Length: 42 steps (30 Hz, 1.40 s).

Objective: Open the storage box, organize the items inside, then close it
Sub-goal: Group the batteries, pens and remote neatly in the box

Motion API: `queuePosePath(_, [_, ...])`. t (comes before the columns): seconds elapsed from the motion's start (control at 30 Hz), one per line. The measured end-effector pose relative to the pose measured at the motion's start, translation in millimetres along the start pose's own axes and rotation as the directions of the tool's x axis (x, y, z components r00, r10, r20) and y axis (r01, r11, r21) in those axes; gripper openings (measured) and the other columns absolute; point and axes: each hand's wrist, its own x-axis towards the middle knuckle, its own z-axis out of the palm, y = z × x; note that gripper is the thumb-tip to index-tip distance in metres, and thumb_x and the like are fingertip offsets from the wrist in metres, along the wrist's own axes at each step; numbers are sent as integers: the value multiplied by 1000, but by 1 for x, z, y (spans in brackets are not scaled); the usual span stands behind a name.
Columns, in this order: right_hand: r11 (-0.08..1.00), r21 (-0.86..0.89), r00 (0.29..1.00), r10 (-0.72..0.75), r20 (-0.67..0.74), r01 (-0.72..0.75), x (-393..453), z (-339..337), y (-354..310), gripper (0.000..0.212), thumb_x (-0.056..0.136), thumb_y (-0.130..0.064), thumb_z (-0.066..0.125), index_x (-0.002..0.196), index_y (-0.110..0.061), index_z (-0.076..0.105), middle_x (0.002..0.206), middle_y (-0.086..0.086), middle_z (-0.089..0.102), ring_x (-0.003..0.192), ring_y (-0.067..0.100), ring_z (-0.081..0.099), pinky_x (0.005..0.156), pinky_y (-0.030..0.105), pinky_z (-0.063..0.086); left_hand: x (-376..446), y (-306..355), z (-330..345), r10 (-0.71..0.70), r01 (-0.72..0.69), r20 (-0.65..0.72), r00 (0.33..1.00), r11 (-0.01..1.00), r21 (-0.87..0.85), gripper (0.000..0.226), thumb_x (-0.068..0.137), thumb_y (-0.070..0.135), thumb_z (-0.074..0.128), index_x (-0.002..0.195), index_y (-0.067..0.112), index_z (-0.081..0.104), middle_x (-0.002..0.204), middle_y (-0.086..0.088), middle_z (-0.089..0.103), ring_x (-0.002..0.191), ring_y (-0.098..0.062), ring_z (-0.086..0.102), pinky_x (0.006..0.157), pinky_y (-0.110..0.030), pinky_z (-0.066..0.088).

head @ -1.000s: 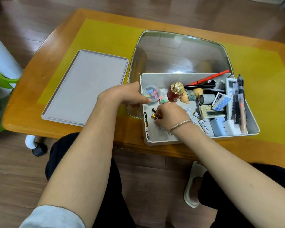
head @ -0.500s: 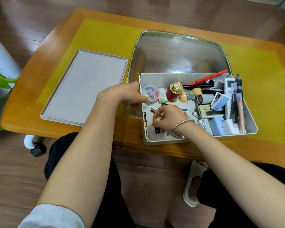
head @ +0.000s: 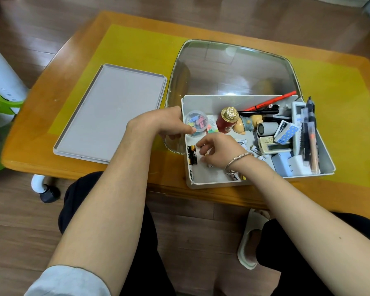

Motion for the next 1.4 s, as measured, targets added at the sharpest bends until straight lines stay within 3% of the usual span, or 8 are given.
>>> queuePosePath(0.2, [957, -289, 998, -1, 59, 18, -9, -10, 12, 21, 73, -24, 74, 93, -24, 67, 88, -7, 64, 86, 15, 60, 78, 30, 51, 0, 0, 1, 1, -1, 0, 1000, 1000, -1, 54, 86, 45, 64, 131, 23, 42, 89, 9, 55, 85, -15, 63, 66, -29, 54])
queuePosePath(0.37, [890, -455, 1000, 1, 14, 6, -9, -5, 15, 8, 81, -21, 61, 88, -21, 65, 95, 3, 65, 92, 26, 60, 69, 27, 43, 0, 0, 0, 2, -2, -6, 1000, 1000, 0, 53, 87, 45, 63, 130, 22, 43, 87, 8, 54, 87, -16, 63, 69, -31, 54])
queuePosePath(0.57, [991, -129, 996, 10, -89, -21, -4, -6, 10, 16, 73, -17, 69, 88, -12, 65, 77, -2, 60, 78, 18, 60, 71, 27, 48, 0, 0, 0, 9, -9, -9, 1000, 1000, -2, 50, 87, 43, 63, 129, 22, 45, 86, 9, 54, 83, -14, 62, 64, -28, 52])
queuePosePath(0.63, [994, -92, 998, 56, -6, -57, -4, -2, 7, 25, 72, -21, 71, 95, -14, 65, 79, -2, 61, 67, 13, 56, 67, 25, 45, 0, 0, 0, 9, -9, -7, 1000, 1000, 4, 50, 87, 44, 63, 128, 22, 45, 86, 7, 55, 84, -15, 63, 67, -31, 54])
queuePosePath(0.77, [984, 49, 954, 150, 261, -169, -6, 6, 4, 35, 76, -18, 76, 105, -11, 57, 70, 7, 72, 54, 20, 68, 60, 34, 59, 1, -1, 0, 3, -3, 7, 1000, 1000, 7, 48, 87, 45, 63, 125, 22, 46, 90, 4, 58, 91, -20, 65, 75, -35, 56])
queuePosePath(0.9, [954, 206, 956, 169, 240, -220, -5, 4, 1, 49, 75, 4, 69, 118, -9, 51, 79, 11, 72, 65, 28, 70, 62, 45, 59, 1, -1, -1, 4, -4, 10, 1000, 1000, 9, 48, 87, 44, 63, 126, 22, 47, 98, 0, 61, 90, -19, 65, 73, -34, 56])
queuePosePath(1.13, [973, 177, 966, 107, 233, -150, -6, 7, -9, 80, 72, 6, 73, 139, -17, 36, 84, 6, 70, 69, 22, 70, 65, 38, 60, 0, 0, -1, -16, 16, -3, 1000, 1000, 20, 51, 86, 46, 63, 127, 20, 45, 92, 5, 56, 93, -19, 64, 75, -34, 56])
queuePosePath(1.4, [993, 95, 971, 51, 234, -75, -3, 7, -6, 81, 73, -4, 74, 142, -20, 33, 81, -3, 68, 70, 14, 67, 67, 28, 58, 0, 0, 0, -10, 10, -13, 1000, 999, 30, 51, 86, 46, 63, 126, 21, 46, 89, 7, 56, 89, -18, 64, 75, -35, 56])
